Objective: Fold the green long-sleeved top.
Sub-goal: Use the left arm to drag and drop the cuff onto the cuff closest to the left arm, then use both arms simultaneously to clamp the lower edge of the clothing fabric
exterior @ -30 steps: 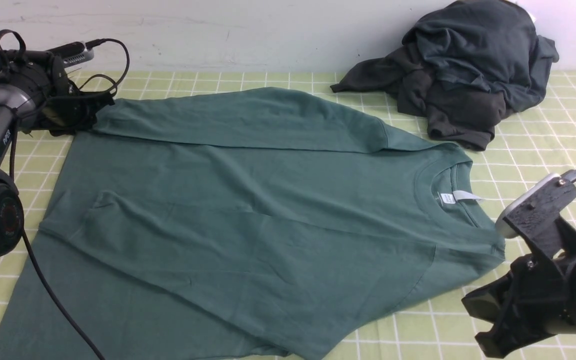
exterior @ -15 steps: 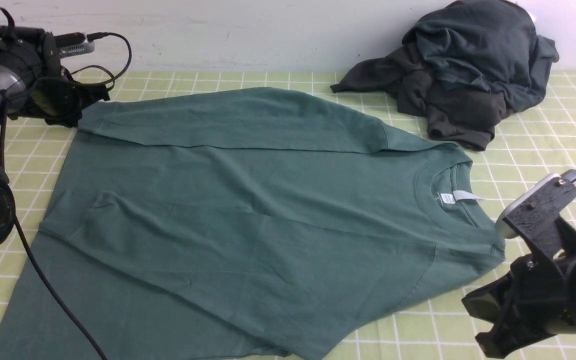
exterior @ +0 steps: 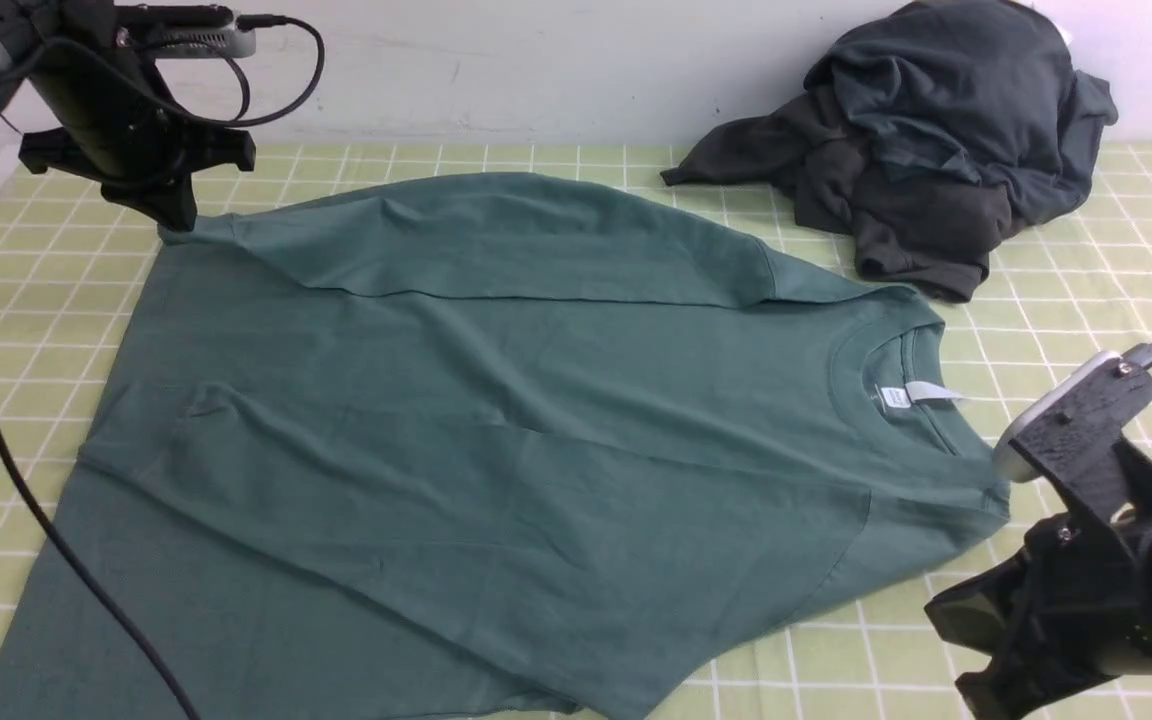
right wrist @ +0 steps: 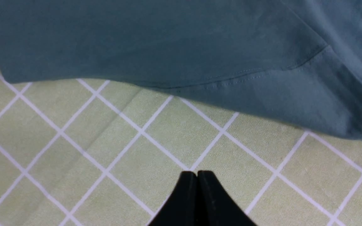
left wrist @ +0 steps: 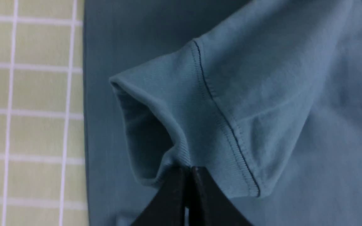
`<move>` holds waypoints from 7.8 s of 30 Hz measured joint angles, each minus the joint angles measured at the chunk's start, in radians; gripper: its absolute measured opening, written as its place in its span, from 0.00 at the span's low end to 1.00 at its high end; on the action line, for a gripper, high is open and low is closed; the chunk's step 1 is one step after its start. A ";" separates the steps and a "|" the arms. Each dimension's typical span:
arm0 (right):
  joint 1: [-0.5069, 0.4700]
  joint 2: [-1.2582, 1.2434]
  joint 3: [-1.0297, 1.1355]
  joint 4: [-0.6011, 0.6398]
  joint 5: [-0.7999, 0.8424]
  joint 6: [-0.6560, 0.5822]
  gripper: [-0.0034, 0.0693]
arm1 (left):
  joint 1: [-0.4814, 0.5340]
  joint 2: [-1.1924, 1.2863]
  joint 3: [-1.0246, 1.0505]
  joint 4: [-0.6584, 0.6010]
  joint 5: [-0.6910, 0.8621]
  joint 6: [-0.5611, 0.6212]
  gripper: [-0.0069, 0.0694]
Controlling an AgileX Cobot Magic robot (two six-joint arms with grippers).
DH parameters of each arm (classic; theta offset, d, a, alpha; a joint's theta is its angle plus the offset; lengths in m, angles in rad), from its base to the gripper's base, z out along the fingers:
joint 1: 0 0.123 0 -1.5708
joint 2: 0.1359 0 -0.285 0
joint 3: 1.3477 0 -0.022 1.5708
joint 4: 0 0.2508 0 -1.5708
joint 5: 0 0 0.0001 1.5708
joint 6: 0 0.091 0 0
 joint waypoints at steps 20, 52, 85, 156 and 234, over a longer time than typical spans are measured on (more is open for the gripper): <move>0.000 -0.087 0.000 0.027 0.031 0.000 0.03 | 0.000 -0.421 0.950 0.002 -0.119 0.013 0.20; -0.046 0.771 -0.918 -0.152 0.145 0.357 0.49 | 0.000 -0.360 0.985 0.028 -0.401 -0.074 0.57; -0.138 1.310 -1.813 -0.376 0.550 0.376 0.03 | 0.000 -0.359 0.985 0.153 -0.604 -0.074 0.09; 0.177 0.215 -0.306 0.155 0.496 -0.202 0.11 | -0.216 -0.699 1.516 0.386 -0.346 0.511 0.63; 0.199 0.547 -0.318 -0.799 0.001 0.004 0.44 | -0.223 -0.978 1.524 0.257 -0.397 -0.074 0.09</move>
